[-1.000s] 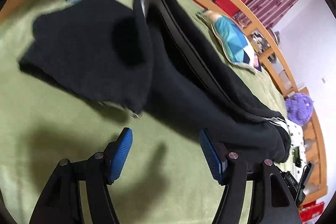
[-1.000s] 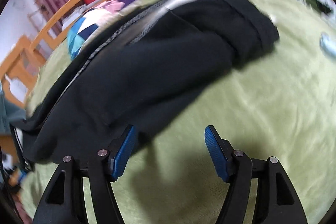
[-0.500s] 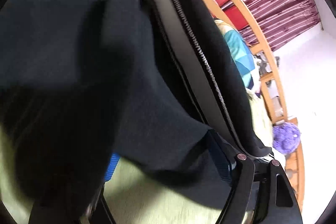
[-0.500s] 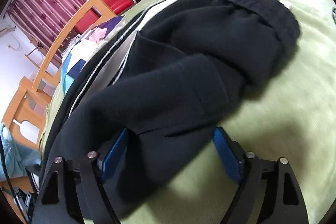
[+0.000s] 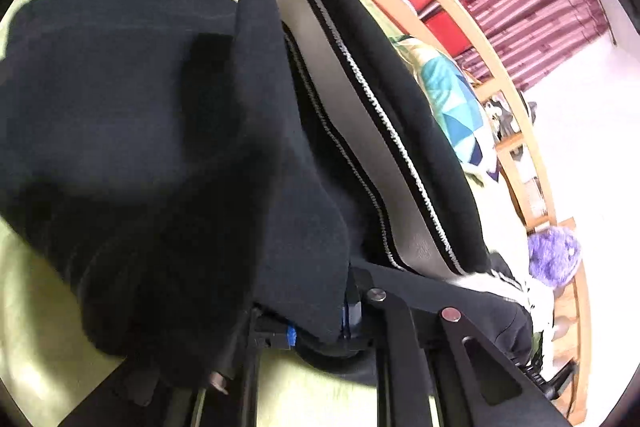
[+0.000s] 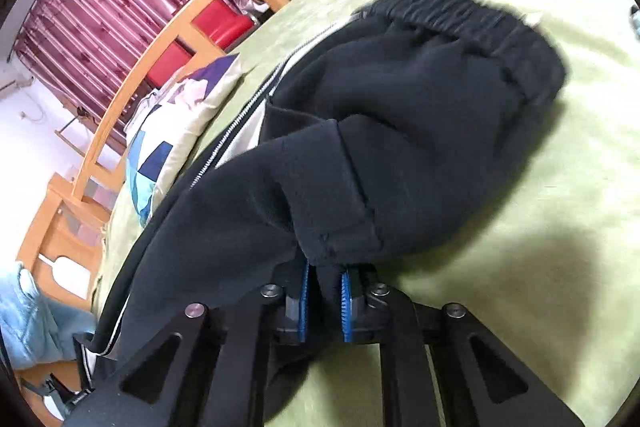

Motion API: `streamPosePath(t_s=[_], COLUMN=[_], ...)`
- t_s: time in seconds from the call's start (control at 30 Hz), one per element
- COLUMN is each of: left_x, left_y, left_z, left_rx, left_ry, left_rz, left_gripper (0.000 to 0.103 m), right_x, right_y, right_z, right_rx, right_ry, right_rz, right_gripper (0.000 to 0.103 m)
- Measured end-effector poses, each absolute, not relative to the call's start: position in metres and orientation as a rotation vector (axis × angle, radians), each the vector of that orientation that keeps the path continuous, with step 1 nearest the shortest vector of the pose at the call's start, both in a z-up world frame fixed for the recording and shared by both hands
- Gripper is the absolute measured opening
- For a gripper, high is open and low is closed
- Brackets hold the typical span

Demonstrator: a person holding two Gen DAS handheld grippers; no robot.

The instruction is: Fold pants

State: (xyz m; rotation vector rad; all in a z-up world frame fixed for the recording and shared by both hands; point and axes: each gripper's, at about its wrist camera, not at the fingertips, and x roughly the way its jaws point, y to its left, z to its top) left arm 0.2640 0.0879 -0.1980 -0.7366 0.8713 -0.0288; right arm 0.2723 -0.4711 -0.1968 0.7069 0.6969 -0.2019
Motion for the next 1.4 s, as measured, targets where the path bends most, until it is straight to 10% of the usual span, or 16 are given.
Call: streamPosePath(t_s=[0.73,1.0,1.17,1.4], left_x=[0.038,0.014,-0.010,0.000], left_y=[0.056,0.084,0.077,0.082], left_z=[-0.170,-0.166,-0.146,-0.118], left_rx=[-0.603,-0.573,-0.483,-0.338], left_ry=[0.977,1.015,0.940,0.856], left_rz=[-0.174,-0.206,-0.189,-0.078], left_gripper=[0.009,0.018,0.028,0.035], right_x=[0.003,-0.042,-0.049,-0.002], right_y=[-0.525,-0.506,-0.477,-0.408], right_z=[-0.142,-0.125,-0.098,-0.074], right_rx=[0.665,0.423,0.358,0.233], right_ry=[0.756,0.856,0.760,0.686], right_rz=[-0.288,-0.324,-0.287,-0.184], right_gripper=[0.010,0.021,0.046,0.049])
